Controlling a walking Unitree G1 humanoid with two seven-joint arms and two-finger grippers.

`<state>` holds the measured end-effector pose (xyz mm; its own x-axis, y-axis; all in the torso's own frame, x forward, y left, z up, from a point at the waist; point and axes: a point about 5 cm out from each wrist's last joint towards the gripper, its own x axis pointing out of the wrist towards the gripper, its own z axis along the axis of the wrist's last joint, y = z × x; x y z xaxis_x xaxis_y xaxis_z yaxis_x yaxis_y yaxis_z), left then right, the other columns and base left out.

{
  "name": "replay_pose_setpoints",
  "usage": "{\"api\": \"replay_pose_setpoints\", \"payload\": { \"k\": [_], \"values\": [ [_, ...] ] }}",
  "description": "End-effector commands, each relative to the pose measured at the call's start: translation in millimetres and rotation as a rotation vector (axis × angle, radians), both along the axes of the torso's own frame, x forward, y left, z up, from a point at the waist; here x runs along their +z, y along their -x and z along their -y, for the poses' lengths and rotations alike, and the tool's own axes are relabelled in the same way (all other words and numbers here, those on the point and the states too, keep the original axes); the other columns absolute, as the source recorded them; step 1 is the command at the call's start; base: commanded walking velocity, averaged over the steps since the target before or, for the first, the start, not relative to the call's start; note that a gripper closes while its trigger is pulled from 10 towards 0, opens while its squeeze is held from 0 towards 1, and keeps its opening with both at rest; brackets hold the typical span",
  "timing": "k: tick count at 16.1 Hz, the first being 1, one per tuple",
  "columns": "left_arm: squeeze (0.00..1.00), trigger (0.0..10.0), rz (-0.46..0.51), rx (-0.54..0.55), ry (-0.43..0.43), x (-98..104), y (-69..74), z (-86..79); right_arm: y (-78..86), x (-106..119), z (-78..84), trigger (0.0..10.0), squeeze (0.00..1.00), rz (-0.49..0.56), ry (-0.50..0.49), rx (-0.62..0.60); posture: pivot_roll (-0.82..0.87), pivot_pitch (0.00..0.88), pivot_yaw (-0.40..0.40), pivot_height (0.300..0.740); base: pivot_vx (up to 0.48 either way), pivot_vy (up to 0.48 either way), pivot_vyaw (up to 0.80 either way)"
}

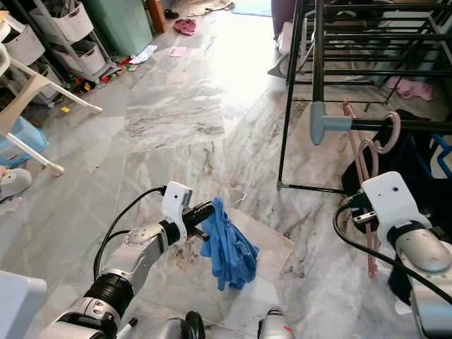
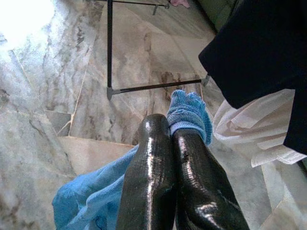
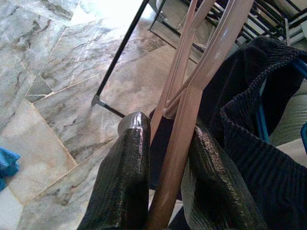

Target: Hang hanger

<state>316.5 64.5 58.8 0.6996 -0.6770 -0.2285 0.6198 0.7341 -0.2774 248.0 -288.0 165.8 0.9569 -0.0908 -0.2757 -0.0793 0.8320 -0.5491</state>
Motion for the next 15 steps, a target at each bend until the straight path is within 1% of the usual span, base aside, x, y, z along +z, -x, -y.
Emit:
{"api": "replay_pose_setpoints", "payload": {
  "k": [1,2,3,7,11,12,13,14,15],
  "values": [
    [0.0,10.0,-0.001,0.003,-0.015,-2.1,0.2,-3.4,5.6,-2.8,4.2,10.0,0.0,-0.023,0.01,0.001,-0.32,0.201,0.169,0.74,0.0,0.0,0.0],
    [0.0,10.0,-0.001,0.002,-0.015,-2.0,-0.1,-3.5,7.8,-3.3,8.9,10.0,0.0,-0.026,0.018,-0.014,-0.32,0.201,0.169,0.74,0.0,0.0,0.0],
    [0.0,10.0,-0.001,0.002,-0.015,-2.0,-0.1,-3.3,9.0,-4.5,10.7,10.0,1.0,-0.03,0.035,-0.022,-0.32,0.202,0.17,0.74,0.0,0.0,0.0],
    [0.0,10.0,-0.001,0.002,-0.015,-1.9,-0.3,-4.0,8.8,-4.0,10.9,10.0,1.0,-0.018,0.048,-0.042,-0.32,0.202,0.173,0.74,0.0,0.0,0.0],
    [0.0,10.0,0.002,-0.001,-0.017,-1.4,-0.8,-4.2,7.7,-4.5,18.2,10.0,0.99,0.011,0.027,-0.169,-0.32,0.201,0.179,0.74,0.0,0.0,0.0],
    [0.0,10.0,0.003,-0.001,-0.019,-1.1,-1.1,-4.2,7.9,-4.9,18.6,10.0,0.96,0.019,0.022,-0.187,-0.32,0.201,0.179,0.74,0.0,0.0,0.0],
    [0.0,10.0,0.004,-0.002,-0.02,-0.9,-1.2,-4.2,8.4,-5.0,19.1,10.0,0.61,0.021,0.025,-0.197,-0.32,0.201,0.182,0.74,0.0,0.0,0.0],
    [0.0,10.0,0.003,-0.004,-0.02,-0.9,-1.3,-4.1,8.3,-5.1,18.9,10.0,0.13,0.025,0.022,-0.199,-0.32,0.201,0.184,0.74,0.0,0.0,0.0],
    [0.0,10.0,0.003,-0.004,-0.02,-0.9,-1.3,-4.1,8.3,-5.1,18.9,10.0,0.13,0.025,0.022,-0.199,-0.32,0.201,0.184,0.74,0.0,0.0,0.0]
  ]
}}
